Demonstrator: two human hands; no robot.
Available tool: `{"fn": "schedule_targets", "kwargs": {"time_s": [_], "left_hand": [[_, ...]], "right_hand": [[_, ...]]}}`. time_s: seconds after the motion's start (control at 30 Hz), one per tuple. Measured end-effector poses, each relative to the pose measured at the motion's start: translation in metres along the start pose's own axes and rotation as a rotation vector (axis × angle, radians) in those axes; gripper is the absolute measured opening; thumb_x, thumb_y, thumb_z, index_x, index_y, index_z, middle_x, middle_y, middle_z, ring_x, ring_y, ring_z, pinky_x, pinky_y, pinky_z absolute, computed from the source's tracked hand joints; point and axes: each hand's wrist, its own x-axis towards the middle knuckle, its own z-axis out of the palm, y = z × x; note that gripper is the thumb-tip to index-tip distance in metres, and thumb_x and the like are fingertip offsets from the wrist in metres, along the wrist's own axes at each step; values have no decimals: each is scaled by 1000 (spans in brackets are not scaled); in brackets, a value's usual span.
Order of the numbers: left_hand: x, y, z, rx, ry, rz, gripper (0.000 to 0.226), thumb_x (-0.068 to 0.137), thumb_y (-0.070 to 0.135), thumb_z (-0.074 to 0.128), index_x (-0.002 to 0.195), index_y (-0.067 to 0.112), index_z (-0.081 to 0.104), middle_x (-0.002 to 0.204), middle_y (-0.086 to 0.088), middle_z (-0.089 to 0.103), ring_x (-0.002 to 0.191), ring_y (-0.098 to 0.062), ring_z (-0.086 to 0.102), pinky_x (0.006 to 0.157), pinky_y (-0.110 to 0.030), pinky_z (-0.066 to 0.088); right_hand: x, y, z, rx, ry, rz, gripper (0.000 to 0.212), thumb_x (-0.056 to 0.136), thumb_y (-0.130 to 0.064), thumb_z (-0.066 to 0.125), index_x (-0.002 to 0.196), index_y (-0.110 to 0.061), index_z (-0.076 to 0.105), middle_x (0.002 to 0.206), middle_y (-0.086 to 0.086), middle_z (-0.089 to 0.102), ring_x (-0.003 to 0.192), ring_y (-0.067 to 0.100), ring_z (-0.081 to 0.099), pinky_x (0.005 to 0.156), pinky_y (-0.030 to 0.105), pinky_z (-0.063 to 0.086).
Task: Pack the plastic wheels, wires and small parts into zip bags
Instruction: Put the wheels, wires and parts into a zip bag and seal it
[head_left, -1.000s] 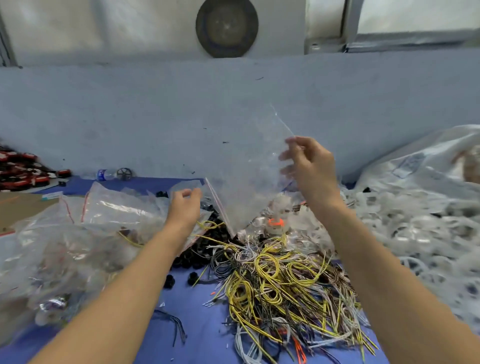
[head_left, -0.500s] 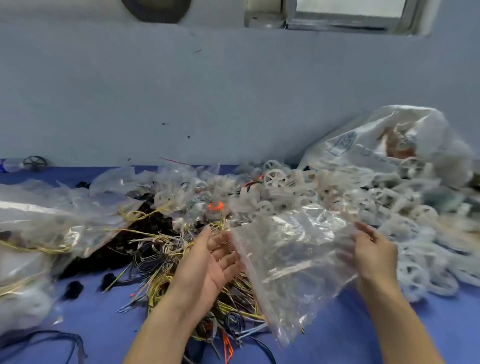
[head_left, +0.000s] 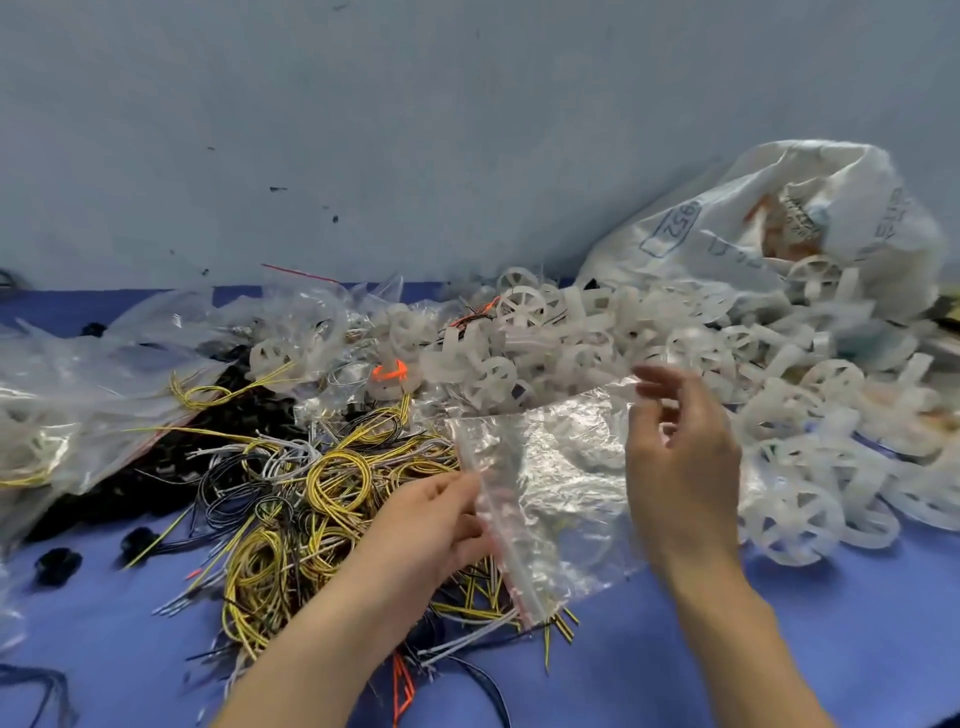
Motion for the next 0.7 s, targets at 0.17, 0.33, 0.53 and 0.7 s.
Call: {"fn": "schedule_targets", "kwargs": {"time_s": [0.17,0.33,0.53,0.7], "left_hand": [[-2,-2,-5,-134,3,82,24,98,18,54,108,1,67,101,-16,74,91,-23,73,67,-26,58],[-5,-4,-10,-253,16,148,29,92,24,60,103,-1,71,104,-19,73,100,-25,71,68,-26,58],[-8,-4,-15,-271,42,171,27,97,23,53,99,3,72,101,-17,74,97,-24,72,71,-32,61],[-8,-4,-18,-242,105,188,25,99,17,52,102,1,70,100,-17,74,95,-24,72,63,-25,58]], "right_hand": [[-41,-13,17,18,-686,-19,20,95,-43,53,113,-37,61,98,-21,59,82,-3,59,71,19,49],[-53,-16,29,-9,-755,28,34,87,-57,57,118,-42,57,103,-23,56,86,-7,56,75,18,46],[-61,-28,34,37,-718,57,32,85,-47,66,116,-39,63,102,-19,60,85,-3,60,79,25,52],[-64,-34,38,59,-722,80,25,92,-40,62,116,-37,67,101,-16,64,87,0,61,82,25,50]]}}
